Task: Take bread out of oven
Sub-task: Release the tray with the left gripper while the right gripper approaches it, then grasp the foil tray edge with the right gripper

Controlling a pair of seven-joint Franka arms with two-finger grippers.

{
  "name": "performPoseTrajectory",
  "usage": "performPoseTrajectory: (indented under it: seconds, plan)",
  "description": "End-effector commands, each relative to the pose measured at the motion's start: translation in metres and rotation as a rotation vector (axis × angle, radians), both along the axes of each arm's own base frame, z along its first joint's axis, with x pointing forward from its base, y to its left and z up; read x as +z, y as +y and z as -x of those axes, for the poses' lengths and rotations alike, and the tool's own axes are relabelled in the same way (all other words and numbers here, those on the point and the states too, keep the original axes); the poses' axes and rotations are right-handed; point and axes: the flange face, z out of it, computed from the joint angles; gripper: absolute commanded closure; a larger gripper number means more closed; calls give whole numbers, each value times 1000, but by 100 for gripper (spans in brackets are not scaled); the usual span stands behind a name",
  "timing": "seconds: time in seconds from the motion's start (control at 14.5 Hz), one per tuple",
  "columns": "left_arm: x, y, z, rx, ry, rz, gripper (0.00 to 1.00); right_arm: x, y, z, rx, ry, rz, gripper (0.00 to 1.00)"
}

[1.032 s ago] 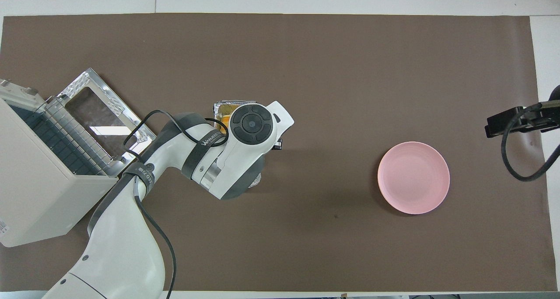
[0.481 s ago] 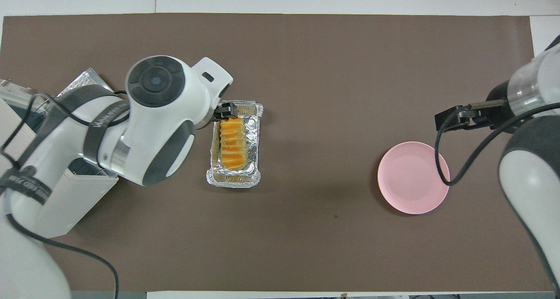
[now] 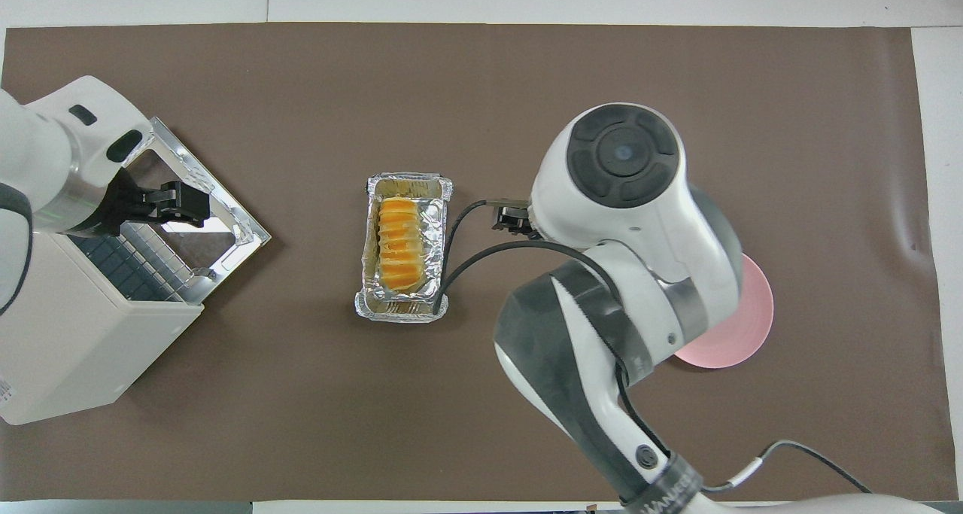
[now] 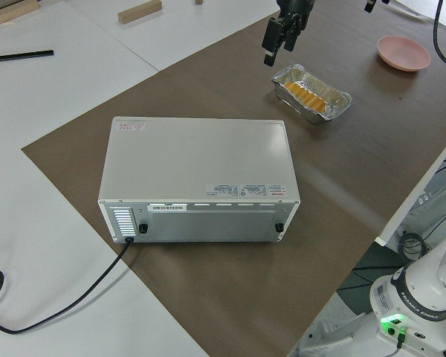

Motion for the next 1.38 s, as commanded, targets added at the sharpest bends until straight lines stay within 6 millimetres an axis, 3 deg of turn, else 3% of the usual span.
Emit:
performPoseTrajectory:
  seconds: [0.0,0.14,0.21,0.34,0.41,0.48,0.55,0.69,0.76,0.83,0.89,1.17,1.31]
  plan:
    - [13,13,22,-8,44,21,0,-35,54,-24,-77,11,3,0]
    - [21,15,31,-7,81,15,0,-75,98,-34,-117,10,12,0]
    - [24,17,36,-2,94,13,0,-86,109,-35,-112,-9,-7,0]
    - [26,34,40,33,112,12,0,-95,113,-37,-111,-28,-26,0]
    - [27,35,37,46,109,52,0,-118,128,-29,-88,-15,-12,0]
    - [35,35,30,51,109,70,0,-127,131,-27,-73,-30,-5,0]
    - [32,36,16,57,158,72,0,-150,126,-21,-52,-30,30,1]
    - [35,36,1,58,180,74,0,-175,127,-10,-13,-50,62,10]
    - [35,37,0,58,179,78,0,-179,126,-9,2,-56,80,21]
    - [34,38,1,59,179,76,0,-178,124,-9,6,-57,91,50]
    - [34,38,-2,56,161,77,0,-175,125,-10,10,-57,96,99]
    - [22,39,-5,61,156,80,0,-169,120,-16,24,-52,86,100]
    - [25,38,-4,59,153,80,0,-140,109,-34,22,-48,85,100]
